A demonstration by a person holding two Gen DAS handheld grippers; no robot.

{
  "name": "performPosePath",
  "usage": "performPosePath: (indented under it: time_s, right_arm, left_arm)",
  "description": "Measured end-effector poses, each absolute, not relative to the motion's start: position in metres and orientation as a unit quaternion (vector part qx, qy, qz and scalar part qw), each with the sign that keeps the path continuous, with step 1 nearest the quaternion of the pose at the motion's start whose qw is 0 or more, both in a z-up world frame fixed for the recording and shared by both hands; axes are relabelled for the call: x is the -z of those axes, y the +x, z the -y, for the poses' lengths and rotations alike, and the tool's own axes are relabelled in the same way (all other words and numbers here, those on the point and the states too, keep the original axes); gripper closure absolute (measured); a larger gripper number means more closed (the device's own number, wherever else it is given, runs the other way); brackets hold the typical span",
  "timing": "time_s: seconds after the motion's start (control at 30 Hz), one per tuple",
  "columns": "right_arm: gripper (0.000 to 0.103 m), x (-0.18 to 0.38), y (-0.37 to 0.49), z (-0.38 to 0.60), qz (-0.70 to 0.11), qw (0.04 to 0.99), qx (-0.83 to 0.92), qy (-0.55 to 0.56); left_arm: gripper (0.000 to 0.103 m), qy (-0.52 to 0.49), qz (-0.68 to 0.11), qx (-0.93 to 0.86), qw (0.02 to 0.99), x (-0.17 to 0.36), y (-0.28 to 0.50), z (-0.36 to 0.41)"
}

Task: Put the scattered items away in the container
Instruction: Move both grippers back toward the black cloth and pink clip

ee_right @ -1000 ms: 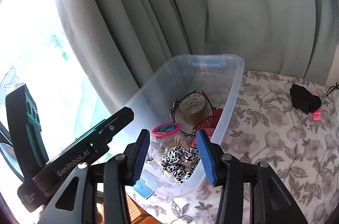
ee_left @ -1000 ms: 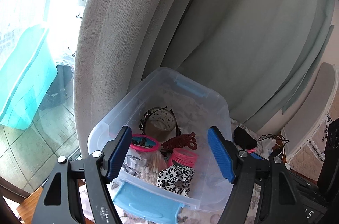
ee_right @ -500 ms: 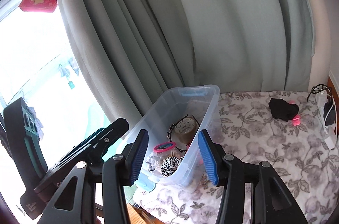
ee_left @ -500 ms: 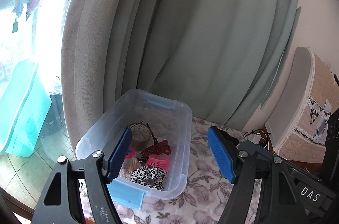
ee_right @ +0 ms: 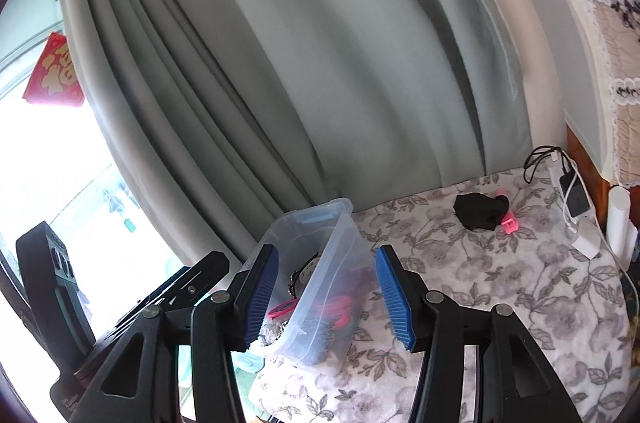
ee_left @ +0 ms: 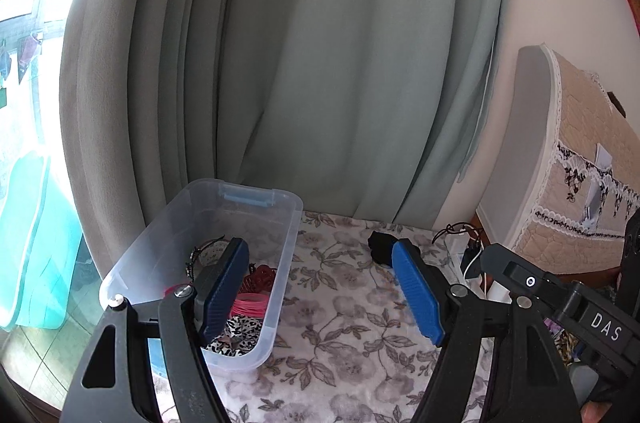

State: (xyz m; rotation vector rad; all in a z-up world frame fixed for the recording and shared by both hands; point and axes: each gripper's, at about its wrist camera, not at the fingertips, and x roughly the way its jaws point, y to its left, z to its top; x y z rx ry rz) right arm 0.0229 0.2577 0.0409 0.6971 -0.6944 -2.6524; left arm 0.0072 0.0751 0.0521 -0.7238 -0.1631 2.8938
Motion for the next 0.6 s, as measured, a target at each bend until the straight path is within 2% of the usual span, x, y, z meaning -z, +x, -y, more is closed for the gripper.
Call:
performPosePath:
  time_s: [0.2, 0.6]
  right_arm:
    - [0.048, -0.023, 0.021, -0.312, 0.294, 0.103, 0.917, 0.248]
    - [0.048, 0.023, 0.008, -0.372, 0.329, 0.033, 0.899, 0.287]
  left_arm:
    - [0.028, -0.264, 0.021, -0.959, 0.099, -0.039, -0.005, -0.115]
    - [0.028, -0.32, -0.028, -0.939, 0.124, -0.002, -0.031, -0.173]
